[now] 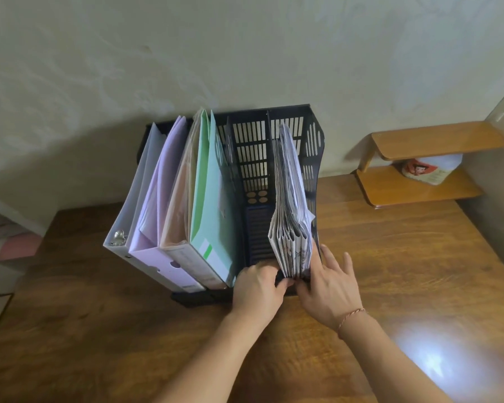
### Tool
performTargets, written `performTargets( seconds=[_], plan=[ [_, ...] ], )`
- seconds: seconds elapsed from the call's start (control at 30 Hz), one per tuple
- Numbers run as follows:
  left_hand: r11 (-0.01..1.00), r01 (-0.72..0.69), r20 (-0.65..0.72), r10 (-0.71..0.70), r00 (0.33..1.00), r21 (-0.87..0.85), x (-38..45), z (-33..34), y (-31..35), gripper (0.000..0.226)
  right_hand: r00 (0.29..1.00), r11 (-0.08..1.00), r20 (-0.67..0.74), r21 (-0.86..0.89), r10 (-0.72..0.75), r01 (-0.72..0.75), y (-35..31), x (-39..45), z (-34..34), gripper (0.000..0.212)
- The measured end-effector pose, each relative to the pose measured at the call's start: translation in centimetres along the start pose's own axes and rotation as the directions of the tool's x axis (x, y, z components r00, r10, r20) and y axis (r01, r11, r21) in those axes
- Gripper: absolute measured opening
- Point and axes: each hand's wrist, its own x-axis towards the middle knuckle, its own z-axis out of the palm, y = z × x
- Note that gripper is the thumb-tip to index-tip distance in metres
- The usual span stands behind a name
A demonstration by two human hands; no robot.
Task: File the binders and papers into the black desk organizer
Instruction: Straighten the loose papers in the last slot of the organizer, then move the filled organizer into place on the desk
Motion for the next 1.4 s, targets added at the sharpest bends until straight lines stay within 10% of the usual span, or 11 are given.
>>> performTargets(
  seconds=[0.3,0.57,0.73,0.8,0.87,0.97,1.03,1.4],
  plan=[
    [0.996,0.021,0.018,-0.020,1.000,-0.092,-0.3,1.0,-0.7,0.022,0.930,0.999,0.365,0.048,-0.036,0.020,0.2,3.2,-0.1,0.083],
    [0.976,-0.216,-0.076,0.213,0.974,-0.030,-2.1,2.0,-2.4,0.019,0.969,0.978,0.188,-0.097,-0.162,0.183,0.4,-1.4,0.1,0.059],
    [0.872,-0.488,-0.183,0.476,0.860,-0.026,-8.3,0.4,-6.0,0.019,0.961,0.928,-0.122,0.256,-0.248,0.272,2.7,-4.9,0.6,0.049],
    [0.884,-0.460,-0.357,0.406,0.841,-0.079,-10.7,-0.8,-9.0,0.007,0.972,0.851,-0.180,0.476,-0.153,0.222,4.2,-6.1,0.8,0.046],
    [0.923,-0.185,-0.478,0.002,0.878,-0.336,-11.1,-2.6,-12.0,0.026,0.986,0.690,-0.131,0.724,0.104,0.023,5.3,-6.1,0.6,0.044],
    [0.470,0.375,-0.043,-0.666,0.745,-0.799,-8.3,-4.9,-15.7,0.050,0.908,0.245,0.277,0.901,0.314,-0.359,5.2,-3.9,0.4,0.026],
    [0.096,0.521,0.332,-0.671,0.663,-0.848,-6.2,-5.2,-17.0,0.041,0.855,0.149,0.439,0.859,0.278,-0.490,4.7,-2.4,0.4,0.025],
    [-0.163,0.554,0.545,-0.536,0.645,-0.817,-5.9,-6.7,-17.3,0.016,0.799,0.120,0.534,0.806,0.276,-0.580,3.2,-2.2,0.9,0.031]
  ],
)
